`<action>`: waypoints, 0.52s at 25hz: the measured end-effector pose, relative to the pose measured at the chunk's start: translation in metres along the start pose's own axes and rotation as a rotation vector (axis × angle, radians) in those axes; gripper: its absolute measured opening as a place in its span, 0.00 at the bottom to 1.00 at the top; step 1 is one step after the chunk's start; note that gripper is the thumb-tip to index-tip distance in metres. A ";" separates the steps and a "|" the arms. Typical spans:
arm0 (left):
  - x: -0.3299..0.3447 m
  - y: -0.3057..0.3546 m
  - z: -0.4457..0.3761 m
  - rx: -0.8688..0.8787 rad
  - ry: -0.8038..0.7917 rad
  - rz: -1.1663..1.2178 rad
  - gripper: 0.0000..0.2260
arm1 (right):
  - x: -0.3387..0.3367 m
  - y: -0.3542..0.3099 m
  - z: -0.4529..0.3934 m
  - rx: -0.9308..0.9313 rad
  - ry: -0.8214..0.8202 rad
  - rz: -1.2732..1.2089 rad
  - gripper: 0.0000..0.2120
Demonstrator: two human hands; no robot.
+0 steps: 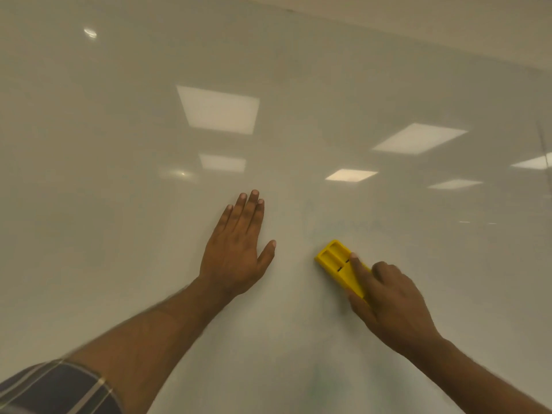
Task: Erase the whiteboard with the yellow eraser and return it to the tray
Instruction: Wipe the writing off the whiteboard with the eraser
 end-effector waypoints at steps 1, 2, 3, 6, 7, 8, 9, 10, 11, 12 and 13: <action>0.002 0.004 -0.004 -0.011 0.018 -0.003 0.34 | 0.006 -0.003 -0.004 -0.098 -0.014 0.027 0.29; 0.004 0.008 -0.007 -0.021 0.041 -0.020 0.34 | 0.010 -0.002 -0.009 -0.178 -0.013 0.045 0.29; 0.006 0.011 -0.008 -0.028 0.065 -0.042 0.33 | 0.011 0.001 -0.018 -0.218 0.009 0.057 0.28; 0.011 0.014 -0.007 -0.026 0.124 -0.082 0.33 | -0.001 0.030 -0.066 -0.109 0.137 0.077 0.27; 0.012 0.014 -0.007 -0.020 0.134 -0.089 0.33 | -0.007 0.041 -0.085 -0.023 0.181 0.062 0.27; 0.012 0.013 -0.007 -0.019 0.140 -0.096 0.33 | -0.011 0.048 -0.102 0.060 0.216 0.026 0.28; 0.013 0.013 -0.008 -0.019 0.142 -0.103 0.32 | -0.012 0.050 -0.115 0.126 0.241 -0.027 0.29; 0.013 0.013 -0.008 -0.020 0.145 -0.106 0.32 | -0.010 0.045 -0.121 0.157 0.260 -0.075 0.30; 0.013 0.013 -0.008 -0.019 0.150 -0.105 0.32 | -0.005 0.034 -0.121 0.138 0.274 -0.103 0.30; 0.013 0.012 -0.008 -0.016 0.151 -0.108 0.32 | 0.002 0.018 -0.115 0.079 0.271 -0.114 0.30; 0.013 0.013 -0.008 -0.009 0.150 -0.111 0.31 | 0.010 0.002 -0.103 -0.003 0.257 -0.114 0.29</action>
Point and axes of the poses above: each hand's wrist, its own z-axis away from the middle knuckle, its own x-axis out of the palm, y = z × x, the point moved 7 cm from there along -z, towards the middle knuckle, and after that the axes turned 4 degrees about -z, right-handed, at the moved point
